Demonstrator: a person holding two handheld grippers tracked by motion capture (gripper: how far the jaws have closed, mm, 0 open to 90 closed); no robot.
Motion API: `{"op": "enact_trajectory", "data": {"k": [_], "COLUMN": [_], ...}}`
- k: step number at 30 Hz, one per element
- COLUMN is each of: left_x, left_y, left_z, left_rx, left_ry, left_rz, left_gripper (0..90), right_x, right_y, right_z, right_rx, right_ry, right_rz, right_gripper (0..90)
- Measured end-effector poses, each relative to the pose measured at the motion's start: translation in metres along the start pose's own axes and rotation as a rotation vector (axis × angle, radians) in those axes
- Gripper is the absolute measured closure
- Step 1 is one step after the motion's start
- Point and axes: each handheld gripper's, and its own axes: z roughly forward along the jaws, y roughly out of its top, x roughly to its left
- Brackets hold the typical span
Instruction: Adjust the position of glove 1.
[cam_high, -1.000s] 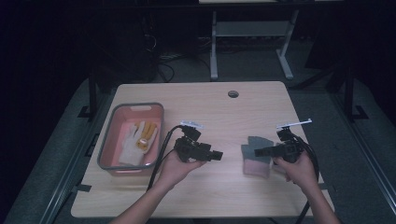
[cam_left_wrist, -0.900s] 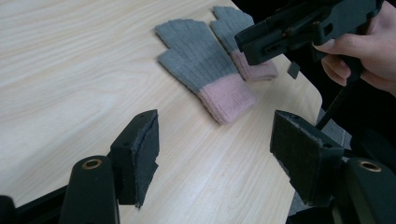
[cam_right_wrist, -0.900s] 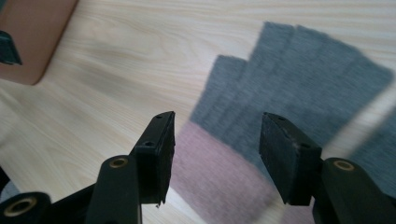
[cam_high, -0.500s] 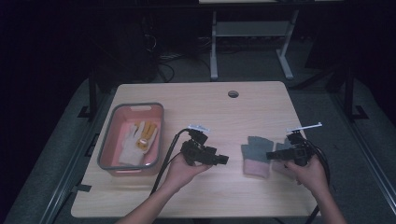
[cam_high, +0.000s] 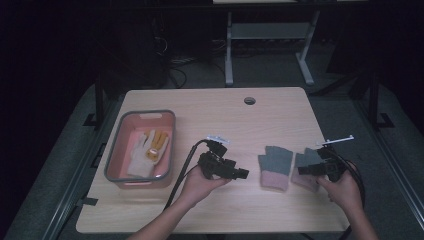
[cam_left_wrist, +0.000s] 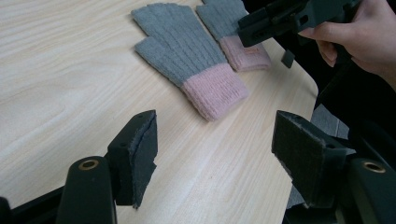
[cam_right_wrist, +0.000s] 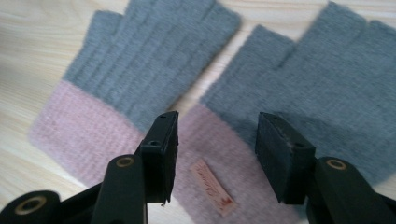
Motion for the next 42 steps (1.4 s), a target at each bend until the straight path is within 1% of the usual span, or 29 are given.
{"op": "enact_trajectory", "data": {"k": [3, 4, 8, 9, 11, 13, 15, 21, 24, 25, 30, 33, 36, 40, 42], "left_x": [-0.001, -0.002, -0.004, -0.004, -0.005, -0.006, -0.007, -0.008, -0.01, -0.01, -0.012, -0.013, -0.011, -0.01, -0.009], "left_y": [0.0, 0.0, 0.0, -0.001, -0.001, -0.001, -0.001, -0.002, -0.002, -0.002, -0.003, -0.003, -0.003, -0.002, -0.002], "left_z": [0.002, 0.002, 0.005, 0.006, 0.007, 0.008, 0.01, 0.014, 0.017, 0.018, 0.023, 0.026, 0.026, 0.025, 0.024], "left_rx": [0.0, 0.002, 0.005, 0.006, 0.009, 0.012, 0.016, 0.017, 0.016, 0.02, 0.027, 0.025, 0.035, 0.028, 0.029], "left_ry": [-0.002, -0.001, -0.004, -0.004, -0.006, -0.004, -0.002, -0.004, -0.009, -0.009, -0.017, -0.02, -0.018, -0.016, -0.013], "left_rz": [0.003, 0.008, 0.012, 0.011, 0.016, 0.017, 0.021, 0.023, 0.021, 0.026, 0.023, 0.022, 0.027, 0.022, 0.02], "left_gripper": [31.4, 31.4, 31.1, 31.1, 31.1, 31.1, 31.1, 31.2, 31.2, 31.2, 31.1, 31.1, 31.1, 31.1, 31.1], "right_x": [-0.001, -0.002, -0.001, -0.001, 0.0, 0.0, 0.001, 0.0, 0.0, 0.0, -0.001, -0.001, 0.0, 0.0, 0.001], "right_y": [-0.001, -0.002, -0.005, -0.006, -0.006, -0.007, -0.007, -0.005, -0.004, -0.004, -0.003, -0.003, -0.002, -0.003, -0.003], "right_z": [0.0, 0.001, 0.004, 0.005, 0.006, 0.007, 0.008, 0.009, 0.009, 0.009, 0.009, 0.009, 0.007, 0.004, 0.001], "right_rx": [0.007, 0.007, 0.033, 0.031, 0.03, 0.031, 0.036, 0.042, 0.047, 0.049, 0.051, 0.048, 0.042, 0.042, 0.043], "right_ry": [-0.024, -0.037, -0.081, -0.085, -0.087, -0.092, -0.096, -0.093, -0.097, -0.094, -0.077, -0.074, -0.077, -0.079, -0.072], "right_rz": [-0.008, -0.022, -0.049, -0.057, -0.054, -0.068, -0.066, -0.073, -0.067, -0.067, -0.048, -0.052, -0.059, -0.064, -0.065], "right_gripper": [48.8, 48.7, 47.2, 47.0, 46.9, 46.9, 47.7, 54.3, 60.7, 62.2, 72.0, 77.9, 80.5, 81.1, 81.2]}}
